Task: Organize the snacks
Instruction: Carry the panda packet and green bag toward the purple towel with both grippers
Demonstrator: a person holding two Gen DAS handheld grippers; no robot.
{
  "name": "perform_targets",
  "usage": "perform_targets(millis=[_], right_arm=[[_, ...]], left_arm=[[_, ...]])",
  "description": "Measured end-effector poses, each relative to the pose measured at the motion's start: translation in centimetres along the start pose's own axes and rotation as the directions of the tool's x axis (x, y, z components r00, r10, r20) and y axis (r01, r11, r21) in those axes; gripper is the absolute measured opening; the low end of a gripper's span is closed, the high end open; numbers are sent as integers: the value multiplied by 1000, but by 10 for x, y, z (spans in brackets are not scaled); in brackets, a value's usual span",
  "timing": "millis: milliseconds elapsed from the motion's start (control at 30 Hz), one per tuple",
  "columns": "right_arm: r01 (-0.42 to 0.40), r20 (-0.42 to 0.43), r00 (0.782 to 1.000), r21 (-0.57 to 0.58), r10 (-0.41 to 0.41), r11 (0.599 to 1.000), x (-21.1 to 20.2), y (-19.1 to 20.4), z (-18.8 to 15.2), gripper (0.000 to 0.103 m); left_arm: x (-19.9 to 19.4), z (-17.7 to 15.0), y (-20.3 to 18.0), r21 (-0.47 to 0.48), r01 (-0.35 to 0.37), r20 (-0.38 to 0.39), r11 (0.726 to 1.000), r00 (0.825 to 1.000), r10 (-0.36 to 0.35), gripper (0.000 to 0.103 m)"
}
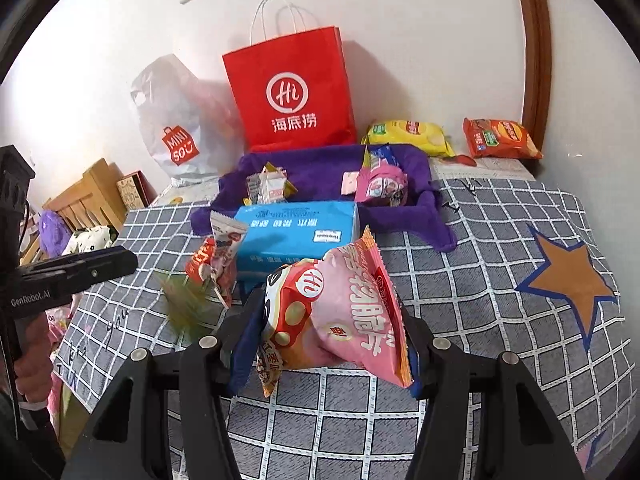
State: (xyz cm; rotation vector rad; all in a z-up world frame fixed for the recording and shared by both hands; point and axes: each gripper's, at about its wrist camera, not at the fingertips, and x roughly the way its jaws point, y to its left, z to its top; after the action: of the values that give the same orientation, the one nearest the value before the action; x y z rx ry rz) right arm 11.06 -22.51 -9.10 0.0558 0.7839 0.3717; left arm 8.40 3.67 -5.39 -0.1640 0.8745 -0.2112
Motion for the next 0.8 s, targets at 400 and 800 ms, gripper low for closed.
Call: perform_targets(millis=[400,800], right_arm=[[-3,-14,1000,3,3,1000,3,-4,-7,58],[23,-81,996,24,-21,999,28,-25,-22,58]], left_arm=[[41,-19,-2,9,-21,-118,1000,993,22,59],[101,-32,-17,68,-29,-214,997,976,43,61]])
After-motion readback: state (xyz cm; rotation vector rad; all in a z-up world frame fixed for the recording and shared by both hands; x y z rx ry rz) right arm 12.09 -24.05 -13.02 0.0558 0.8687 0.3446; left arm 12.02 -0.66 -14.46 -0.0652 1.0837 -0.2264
